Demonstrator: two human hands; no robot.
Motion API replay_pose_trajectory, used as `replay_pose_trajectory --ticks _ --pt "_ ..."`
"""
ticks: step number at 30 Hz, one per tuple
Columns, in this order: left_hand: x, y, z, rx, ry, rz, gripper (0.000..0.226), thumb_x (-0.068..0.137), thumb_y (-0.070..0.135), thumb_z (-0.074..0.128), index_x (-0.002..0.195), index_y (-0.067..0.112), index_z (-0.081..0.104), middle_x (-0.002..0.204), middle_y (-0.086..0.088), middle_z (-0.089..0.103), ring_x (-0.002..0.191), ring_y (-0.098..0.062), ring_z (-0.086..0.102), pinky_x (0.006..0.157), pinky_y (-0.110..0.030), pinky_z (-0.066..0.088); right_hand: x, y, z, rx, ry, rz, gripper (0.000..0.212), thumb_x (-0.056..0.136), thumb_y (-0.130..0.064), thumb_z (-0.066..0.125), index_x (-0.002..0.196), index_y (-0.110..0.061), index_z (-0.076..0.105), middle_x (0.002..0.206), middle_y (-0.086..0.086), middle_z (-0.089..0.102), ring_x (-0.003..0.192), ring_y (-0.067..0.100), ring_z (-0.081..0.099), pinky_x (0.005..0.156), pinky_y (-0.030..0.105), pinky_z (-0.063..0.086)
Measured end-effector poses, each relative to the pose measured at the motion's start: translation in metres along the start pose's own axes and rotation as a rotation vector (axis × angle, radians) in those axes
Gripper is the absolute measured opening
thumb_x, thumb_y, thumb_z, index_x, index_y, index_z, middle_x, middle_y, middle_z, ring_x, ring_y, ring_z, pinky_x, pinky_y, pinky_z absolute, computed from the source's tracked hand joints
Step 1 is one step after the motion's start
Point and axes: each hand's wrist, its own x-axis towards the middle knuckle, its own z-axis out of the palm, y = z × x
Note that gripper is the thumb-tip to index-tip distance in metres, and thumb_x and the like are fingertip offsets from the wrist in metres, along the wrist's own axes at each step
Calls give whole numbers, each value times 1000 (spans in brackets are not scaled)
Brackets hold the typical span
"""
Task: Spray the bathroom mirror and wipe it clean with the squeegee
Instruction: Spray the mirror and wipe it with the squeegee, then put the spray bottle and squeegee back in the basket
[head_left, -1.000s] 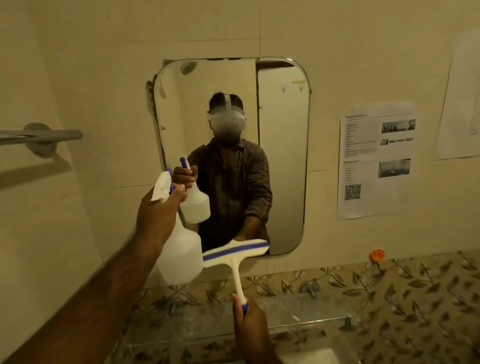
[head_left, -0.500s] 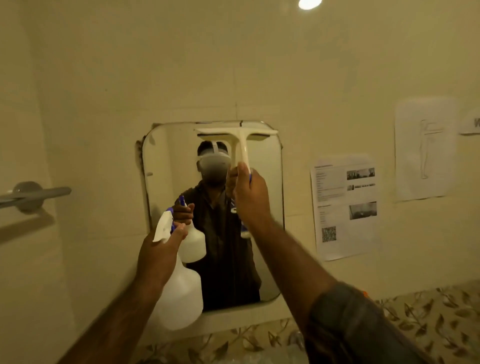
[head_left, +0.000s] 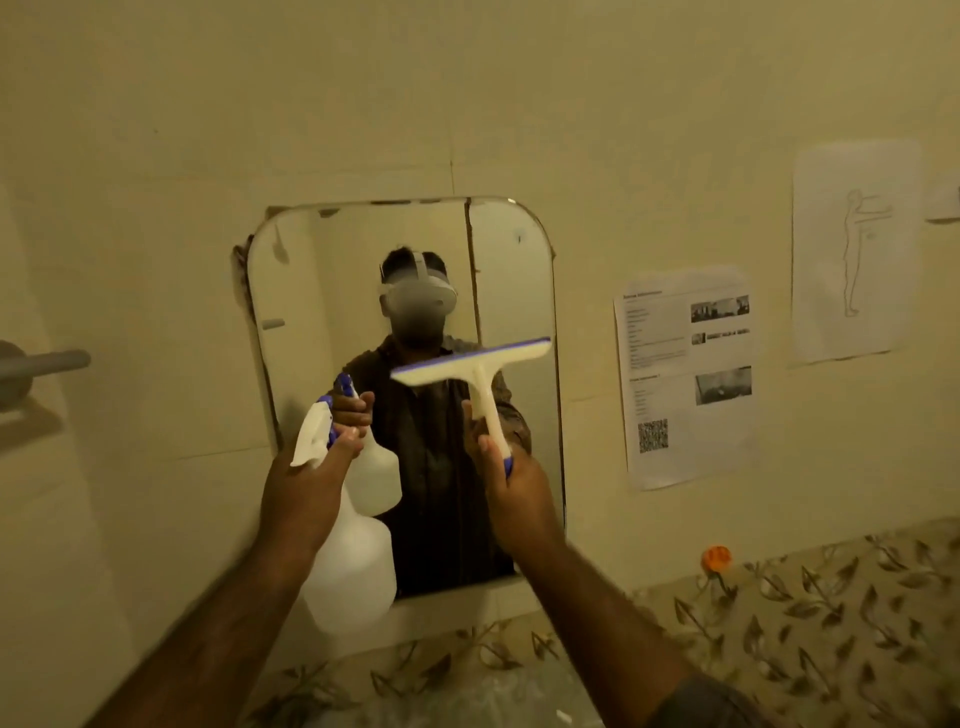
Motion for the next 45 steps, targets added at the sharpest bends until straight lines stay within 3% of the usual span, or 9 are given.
replay_pose_trajectory --ticks 6,11,16,20,25,30,33,40,45 --pt "-19 -6 19 -5 -45 26 6 89 38 59 90 35 54 84 9 57 75 -10 53 61 -23 38 -89 76 -3 -48 -19 268 37 91 -64 52 87 -30 67 70 2 69 61 10 66 62 35 58" --pt "-36 -21 37 24 -79 -12 37 87 42 61 120 28 49 102 -2 55 89 -22 53 76 -38 42 -152 117 -16 -87 -30 487 41 94 -58 54 79 -22 67 62 -2 62 57 4 59 56 21 47" --pt "-52 -35 56 69 -92 -65 60 87 45 61 137 19 41 110 -7 53 96 -28 53 89 -46 45 -169 122 -43 -93 -13 551 42 95 -61 49 72 -27 59 61 -6 57 59 8 55 59 24 44" --pt "-74 -47 84 74 -140 -115 62 85 50 61 137 22 42 111 -5 54 100 -30 55 87 -48 47 -173 130 -90 -46 11 617 39 91 -63 54 87 -24 58 64 -4 55 53 9 49 56 31 40" --pt "-114 -60 140 -1 -198 -76 52 86 46 62 133 27 48 101 5 53 93 -19 53 79 -38 41 -186 140 -153 89 25 690 35 98 -46 56 122 -23 45 65 0 52 41 5 43 40 24 36" --pt "-158 -64 206 -40 -284 -26 5 86 46 61 85 48 56 81 19 57 73 1 55 59 -19 36 -203 152 -225 -29 178 644 37 98 -44 57 124 -19 53 75 0 63 50 2 57 47 20 48" --pt "-189 -67 249 -52 -347 29 14 88 42 58 96 31 61 82 13 61 71 12 56 58 -14 39 -215 171 -269 -94 282 667 47 97 -43 60 136 -19 53 104 11 70 81 18 70 65 27 56" --pt "-274 -91 343 -149 -475 40 24 90 34 60 103 13 60 87 4 64 75 7 59 62 -2 42 -263 245 -354 -199 462 820 45 96 -40 63 134 -17 59 114 1 68 101 21 65 89 37 54" --pt "-338 -131 395 -113 -578 35 30 91 29 59 111 7 56 100 -3 63 87 4 60 73 -3 42 -299 308 -393 -248 422 971 29 97 -32 62 120 -14 67 107 8 71 96 23 67 84 36 53"
